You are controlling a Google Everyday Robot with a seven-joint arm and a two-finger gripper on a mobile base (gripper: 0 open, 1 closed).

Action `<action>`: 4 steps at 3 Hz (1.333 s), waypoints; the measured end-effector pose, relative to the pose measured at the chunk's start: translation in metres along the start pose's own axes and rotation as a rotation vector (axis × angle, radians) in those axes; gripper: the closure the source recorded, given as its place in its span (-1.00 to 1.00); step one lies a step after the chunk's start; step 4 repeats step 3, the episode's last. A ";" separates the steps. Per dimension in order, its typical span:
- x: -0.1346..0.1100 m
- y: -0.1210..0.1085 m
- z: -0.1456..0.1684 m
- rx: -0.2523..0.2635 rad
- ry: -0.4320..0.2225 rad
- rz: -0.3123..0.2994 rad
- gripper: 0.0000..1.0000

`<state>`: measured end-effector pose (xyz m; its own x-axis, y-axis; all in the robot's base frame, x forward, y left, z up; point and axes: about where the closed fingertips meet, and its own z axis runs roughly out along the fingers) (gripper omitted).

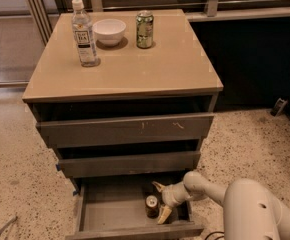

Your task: Place orange can into bottom drawer

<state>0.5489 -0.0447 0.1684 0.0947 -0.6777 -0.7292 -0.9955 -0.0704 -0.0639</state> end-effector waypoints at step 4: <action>-0.004 0.010 -0.040 0.106 0.052 -0.009 -1.00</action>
Offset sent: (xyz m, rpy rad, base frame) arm -0.0107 -0.0656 0.0611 -0.0827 -0.1487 -0.1345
